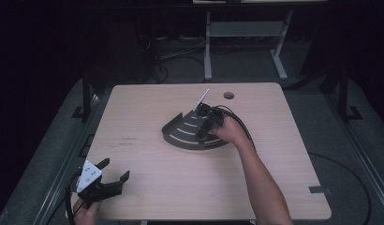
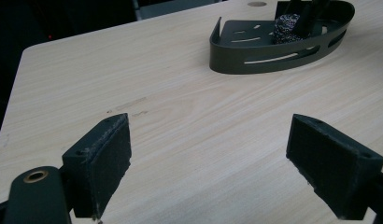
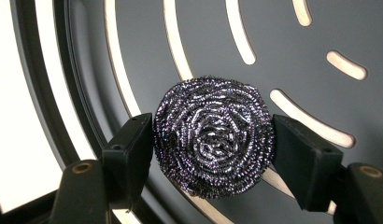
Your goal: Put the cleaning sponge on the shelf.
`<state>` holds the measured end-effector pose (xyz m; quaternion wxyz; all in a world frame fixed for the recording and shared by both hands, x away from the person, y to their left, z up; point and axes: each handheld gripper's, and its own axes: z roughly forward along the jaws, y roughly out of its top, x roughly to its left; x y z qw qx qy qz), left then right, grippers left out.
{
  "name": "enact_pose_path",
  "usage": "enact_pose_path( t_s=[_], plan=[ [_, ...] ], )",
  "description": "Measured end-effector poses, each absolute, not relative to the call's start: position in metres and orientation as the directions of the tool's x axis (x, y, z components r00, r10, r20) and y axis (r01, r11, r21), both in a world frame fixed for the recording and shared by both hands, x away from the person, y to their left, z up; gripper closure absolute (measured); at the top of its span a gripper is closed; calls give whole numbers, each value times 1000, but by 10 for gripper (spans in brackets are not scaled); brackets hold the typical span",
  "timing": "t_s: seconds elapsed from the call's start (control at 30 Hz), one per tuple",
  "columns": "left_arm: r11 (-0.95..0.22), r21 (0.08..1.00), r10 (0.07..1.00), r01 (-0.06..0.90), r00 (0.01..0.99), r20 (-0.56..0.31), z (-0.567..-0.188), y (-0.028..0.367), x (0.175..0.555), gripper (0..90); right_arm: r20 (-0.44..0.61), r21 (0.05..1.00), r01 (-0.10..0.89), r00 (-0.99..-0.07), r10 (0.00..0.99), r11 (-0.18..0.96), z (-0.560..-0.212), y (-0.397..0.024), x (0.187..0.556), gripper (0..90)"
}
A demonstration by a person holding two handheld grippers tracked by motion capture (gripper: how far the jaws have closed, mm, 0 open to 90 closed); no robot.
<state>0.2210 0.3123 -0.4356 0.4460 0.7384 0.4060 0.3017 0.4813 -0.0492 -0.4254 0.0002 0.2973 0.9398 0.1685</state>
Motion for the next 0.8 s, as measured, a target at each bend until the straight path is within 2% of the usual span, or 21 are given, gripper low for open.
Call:
enact_pose_path(
  t_s=[0.8],
  plan=[
    [-273, 904, 869, 329, 488, 84, -436, 310, 221, 132, 106, 365, 548, -828, 551, 753, -401, -60, 469, 201]
  ],
)
